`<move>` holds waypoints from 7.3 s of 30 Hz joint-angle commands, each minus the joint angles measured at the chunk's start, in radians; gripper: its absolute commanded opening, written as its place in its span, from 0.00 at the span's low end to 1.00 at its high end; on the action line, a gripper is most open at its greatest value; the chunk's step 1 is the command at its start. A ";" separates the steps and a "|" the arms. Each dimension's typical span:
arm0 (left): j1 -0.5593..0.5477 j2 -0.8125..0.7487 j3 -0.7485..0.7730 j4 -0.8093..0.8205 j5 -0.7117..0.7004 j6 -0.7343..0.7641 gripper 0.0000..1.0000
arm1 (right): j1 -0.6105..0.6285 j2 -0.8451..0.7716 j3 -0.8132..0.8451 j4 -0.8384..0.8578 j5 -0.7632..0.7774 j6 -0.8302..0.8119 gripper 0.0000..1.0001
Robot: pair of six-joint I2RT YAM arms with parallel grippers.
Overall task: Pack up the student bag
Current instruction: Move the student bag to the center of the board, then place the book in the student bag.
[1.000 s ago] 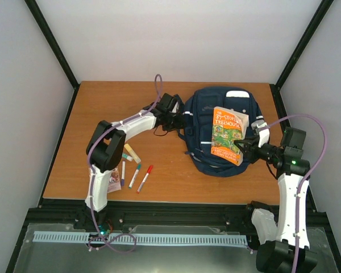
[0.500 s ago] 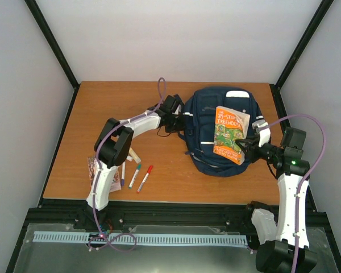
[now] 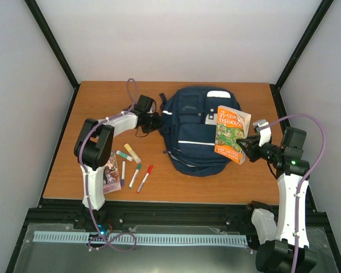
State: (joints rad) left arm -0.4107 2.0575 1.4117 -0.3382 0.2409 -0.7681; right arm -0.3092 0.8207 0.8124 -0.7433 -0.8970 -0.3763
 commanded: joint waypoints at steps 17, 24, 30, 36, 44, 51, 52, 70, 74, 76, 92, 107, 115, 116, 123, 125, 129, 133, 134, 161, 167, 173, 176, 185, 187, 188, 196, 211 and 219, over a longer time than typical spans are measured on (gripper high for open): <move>-0.242 -0.371 -0.046 -0.204 -0.357 0.379 0.57 | -0.030 0.016 -0.001 0.127 0.185 0.106 0.03; -0.457 -0.298 0.035 -0.240 -0.236 0.657 0.48 | -0.058 0.010 -0.008 0.158 0.329 0.139 0.03; -0.626 -0.134 0.175 -0.349 -0.310 0.804 0.43 | -0.085 -0.008 -0.015 0.162 0.360 0.152 0.03; -0.713 -0.022 0.290 -0.414 -0.379 0.891 0.47 | -0.103 -0.003 -0.014 0.160 0.358 0.155 0.03; -0.720 0.034 0.316 -0.396 -0.386 0.917 0.48 | -0.118 -0.006 -0.014 0.156 0.353 0.156 0.03; -0.720 0.081 0.329 -0.354 -0.412 0.949 0.51 | -0.125 -0.001 -0.014 0.155 0.351 0.157 0.03; -0.721 0.085 0.328 -0.343 -0.420 0.954 0.50 | -0.125 -0.001 -0.015 0.155 0.351 0.157 0.03; -0.720 0.200 0.478 -0.322 -0.693 0.882 0.02 | -0.147 0.019 -0.016 0.150 0.308 0.162 0.03; -0.718 0.148 0.503 -0.312 -0.724 0.884 0.01 | -0.148 0.049 0.007 0.131 0.244 0.171 0.03; -0.713 0.117 0.516 -0.308 -0.733 0.889 0.01 | -0.148 0.085 0.041 0.094 0.198 0.174 0.03; -0.612 -0.082 0.571 -0.250 -0.631 0.838 0.01 | -0.148 0.313 0.327 -0.303 -0.127 0.231 0.03; -0.551 -0.054 0.606 -0.257 -0.580 0.740 0.01 | -0.148 0.288 0.187 -0.507 -0.062 0.299 0.03; -0.551 -0.057 0.587 -0.241 -0.594 0.704 0.01 | -0.129 0.347 0.117 -0.482 -0.059 0.337 0.03; -0.551 -0.058 0.585 -0.240 -0.591 0.704 0.01 | -0.116 0.350 0.112 -0.478 -0.058 0.339 0.03; -0.551 -0.079 0.579 -0.242 -0.556 0.700 0.01 | -0.002 0.378 0.096 -0.457 -0.092 0.338 0.03; -0.551 -0.085 0.578 -0.242 -0.542 0.696 0.01 | 0.013 0.383 0.094 -0.447 -0.114 0.341 0.03; -0.551 -0.097 0.579 -0.244 -0.519 0.687 0.01 | 0.041 0.393 0.106 -0.449 -0.147 0.336 0.03; -0.551 -0.109 0.582 -0.230 -0.498 0.662 0.01 | 0.067 0.433 0.108 -0.432 -0.203 0.330 0.03; -0.551 -0.111 0.584 -0.225 -0.491 0.652 0.01 | 0.069 0.444 0.106 -0.415 -0.229 0.335 0.03; -0.551 -0.112 0.573 -0.181 -0.436 0.622 0.01 | 0.221 1.073 0.369 -0.181 -0.308 0.264 0.03; -0.551 -0.104 0.570 -0.183 -0.417 0.617 0.01 | 0.240 1.177 0.444 -0.100 -0.262 0.319 0.03; -0.551 -0.098 0.568 -0.191 -0.425 0.638 0.01 | 0.248 1.172 0.454 -0.069 -0.123 0.375 0.17; -0.551 -0.104 0.558 -0.193 -0.428 0.641 0.01 | 0.245 1.083 0.403 -0.022 -0.011 0.390 0.38; -0.551 -0.116 0.543 -0.252 -0.427 0.576 0.01 | 0.245 0.865 0.308 -0.037 0.061 0.307 0.56; -0.551 -0.115 0.563 -0.292 -0.438 0.561 0.01 | 0.245 0.804 0.285 -0.037 0.090 0.282 0.56; -0.550 -0.116 0.568 -0.316 -0.440 0.553 0.01 | 0.245 0.769 0.274 -0.037 0.106 0.268 0.57; -0.543 -0.152 0.511 -0.363 -0.431 0.532 0.01 | 0.247 0.518 0.139 -0.010 0.181 0.070 0.56; -0.274 -0.273 0.279 -0.154 0.065 0.219 0.01 | 0.617 0.215 -0.063 0.152 0.545 -0.394 0.35; -0.270 -0.270 0.279 -0.154 0.101 0.227 0.01 | 0.900 0.315 -0.037 0.248 0.837 -0.438 0.44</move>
State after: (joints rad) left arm -0.6960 1.8145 1.6703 -0.5682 0.3042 -0.4835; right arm 0.4957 1.0710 0.7551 -0.5720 -0.2474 -0.7601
